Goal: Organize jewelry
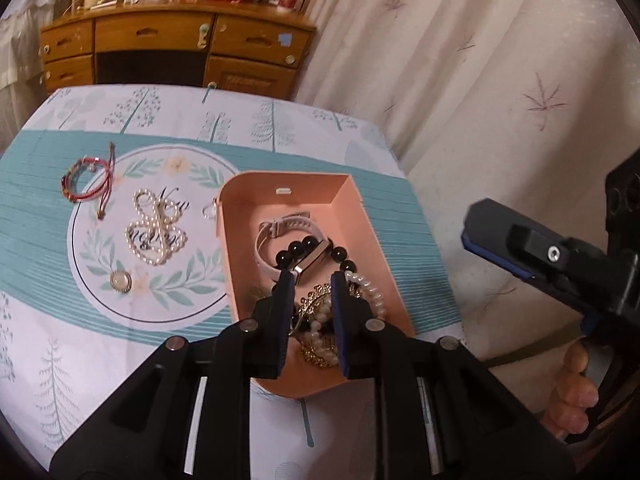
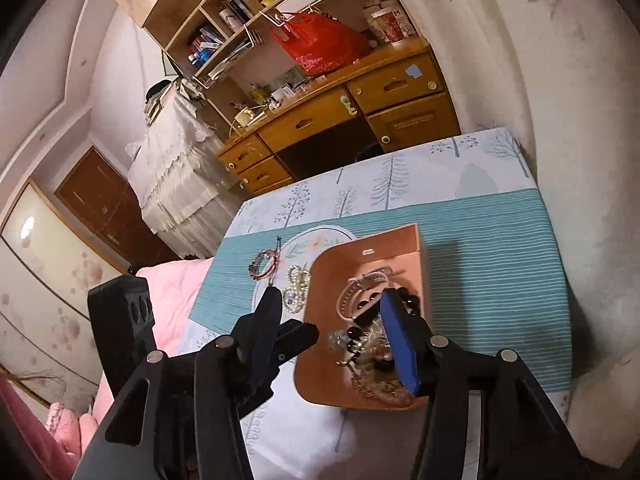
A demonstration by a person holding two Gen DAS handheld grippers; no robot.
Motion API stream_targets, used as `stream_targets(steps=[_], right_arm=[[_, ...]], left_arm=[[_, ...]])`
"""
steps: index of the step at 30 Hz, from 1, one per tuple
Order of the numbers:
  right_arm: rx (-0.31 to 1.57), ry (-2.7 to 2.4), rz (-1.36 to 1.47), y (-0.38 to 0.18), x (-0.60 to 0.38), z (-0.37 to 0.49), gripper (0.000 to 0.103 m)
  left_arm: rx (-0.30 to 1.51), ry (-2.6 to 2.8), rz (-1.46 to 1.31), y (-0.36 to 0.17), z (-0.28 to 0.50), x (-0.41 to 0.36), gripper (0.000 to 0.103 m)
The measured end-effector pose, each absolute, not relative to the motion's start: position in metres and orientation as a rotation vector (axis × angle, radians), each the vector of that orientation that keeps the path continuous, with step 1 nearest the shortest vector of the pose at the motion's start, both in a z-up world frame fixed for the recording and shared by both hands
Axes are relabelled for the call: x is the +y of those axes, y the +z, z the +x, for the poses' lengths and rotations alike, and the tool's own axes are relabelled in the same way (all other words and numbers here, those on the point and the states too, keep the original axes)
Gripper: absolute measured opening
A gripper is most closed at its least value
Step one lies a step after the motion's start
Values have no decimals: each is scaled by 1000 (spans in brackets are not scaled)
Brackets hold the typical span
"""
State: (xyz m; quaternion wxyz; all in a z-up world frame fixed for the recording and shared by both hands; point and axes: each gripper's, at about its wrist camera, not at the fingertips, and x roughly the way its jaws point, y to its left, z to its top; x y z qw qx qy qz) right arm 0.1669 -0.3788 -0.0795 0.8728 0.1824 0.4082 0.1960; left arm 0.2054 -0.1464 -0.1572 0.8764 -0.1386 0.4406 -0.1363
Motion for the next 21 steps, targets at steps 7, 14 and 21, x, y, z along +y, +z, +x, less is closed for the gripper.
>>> stream_targets(steps=[7, 14, 21], right_arm=[[897, 379, 381, -94, -382, 168, 64], [944, 329, 401, -110, -354, 173, 90], [898, 230, 477, -125, -303, 163, 93]], left_arm=[[948, -237, -269, -164, 209, -139, 50], [1021, -158, -93, -151, 239, -94, 64], [1073, -78, 81, -140, 275, -24, 71]])
